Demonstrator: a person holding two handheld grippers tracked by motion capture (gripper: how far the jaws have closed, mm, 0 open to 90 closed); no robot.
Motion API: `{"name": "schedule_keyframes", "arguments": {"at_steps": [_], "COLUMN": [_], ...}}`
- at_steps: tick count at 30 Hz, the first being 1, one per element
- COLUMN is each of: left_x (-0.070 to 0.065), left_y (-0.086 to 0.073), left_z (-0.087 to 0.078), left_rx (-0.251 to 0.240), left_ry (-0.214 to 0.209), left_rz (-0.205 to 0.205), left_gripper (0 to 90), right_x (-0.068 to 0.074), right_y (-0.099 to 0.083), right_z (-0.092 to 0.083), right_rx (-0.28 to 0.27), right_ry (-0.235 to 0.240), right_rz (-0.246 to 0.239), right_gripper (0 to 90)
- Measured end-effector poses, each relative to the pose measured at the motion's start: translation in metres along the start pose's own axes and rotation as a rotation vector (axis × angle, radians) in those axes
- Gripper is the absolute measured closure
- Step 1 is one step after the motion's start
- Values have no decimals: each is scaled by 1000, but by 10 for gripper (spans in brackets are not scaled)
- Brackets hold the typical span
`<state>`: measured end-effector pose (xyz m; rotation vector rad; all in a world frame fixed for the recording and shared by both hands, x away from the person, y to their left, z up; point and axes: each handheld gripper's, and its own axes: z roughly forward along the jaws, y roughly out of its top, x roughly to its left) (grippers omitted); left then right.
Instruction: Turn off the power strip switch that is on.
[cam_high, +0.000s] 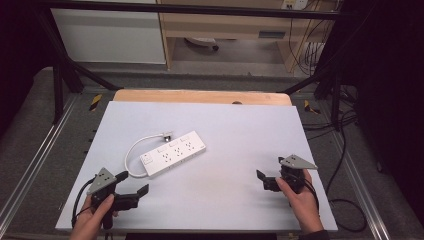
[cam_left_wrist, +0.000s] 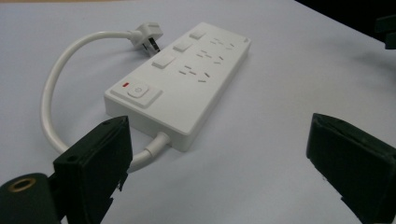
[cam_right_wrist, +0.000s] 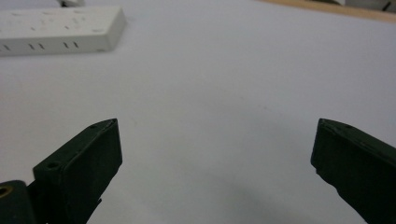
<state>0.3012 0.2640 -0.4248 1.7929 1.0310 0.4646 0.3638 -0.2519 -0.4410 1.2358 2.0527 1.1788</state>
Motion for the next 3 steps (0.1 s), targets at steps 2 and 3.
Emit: {"name": "schedule_keyframes", "arguments": {"at_steps": [2, 3], "left_x": [0, 0], "left_y": [0, 0], "left_z": [2, 2], "left_rx": [9, 8], "left_ry": [3, 5], "left_rz": [3, -2], "left_gripper": [66, 68], "right_x": [-2, -3], "right_y": [-4, -5], "right_z": [9, 13], "right_rx": [59, 83], "right_ry": [-25, -38], "right_rz": [5, 13], "right_gripper": [30, 32]}}
